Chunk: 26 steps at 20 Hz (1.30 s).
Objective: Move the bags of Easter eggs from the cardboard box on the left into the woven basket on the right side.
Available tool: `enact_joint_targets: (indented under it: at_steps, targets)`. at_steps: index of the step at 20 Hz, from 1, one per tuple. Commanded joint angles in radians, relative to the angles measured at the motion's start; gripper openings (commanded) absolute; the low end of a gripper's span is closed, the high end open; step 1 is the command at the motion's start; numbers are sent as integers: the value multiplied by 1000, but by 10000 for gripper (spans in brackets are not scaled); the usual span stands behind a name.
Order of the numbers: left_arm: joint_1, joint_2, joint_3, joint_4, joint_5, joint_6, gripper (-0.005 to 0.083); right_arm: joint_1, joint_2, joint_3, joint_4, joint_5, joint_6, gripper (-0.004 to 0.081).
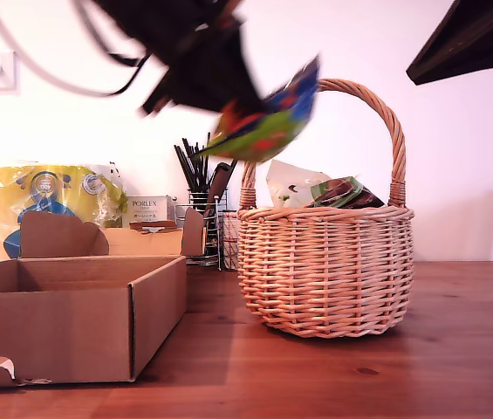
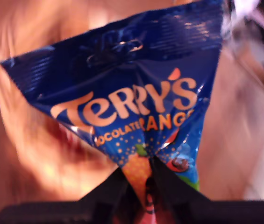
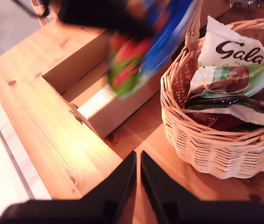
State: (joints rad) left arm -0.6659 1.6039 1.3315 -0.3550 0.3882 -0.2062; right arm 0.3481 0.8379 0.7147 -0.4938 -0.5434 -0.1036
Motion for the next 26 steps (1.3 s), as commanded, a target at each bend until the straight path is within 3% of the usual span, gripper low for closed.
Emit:
enact_joint_targets:
  at_steps: [1,4,9,16,23,26]
  targets:
    - [-22,25,0,96,-12,-6,54,-2,-2,4,2,-3,-3,-13]
    - [-51,106,0,215,-14,-40,54,-3,-2,4,1,-3,-3,-13]
    - [-83,219,0,332,-149,-8,54,-5,-5,4,-26,5,-31,-13]
    - [-90,360,0,294,-243,5,54,-5,-22,4,-31,4,-37,-13]
    - [-93,391,0,203,-249,4,70,-5,-26,4,-31,3,-51,-13]
    - [-93,365,6,196,-235,-3,193,-5,-26,4,-31,3,-51,-13]
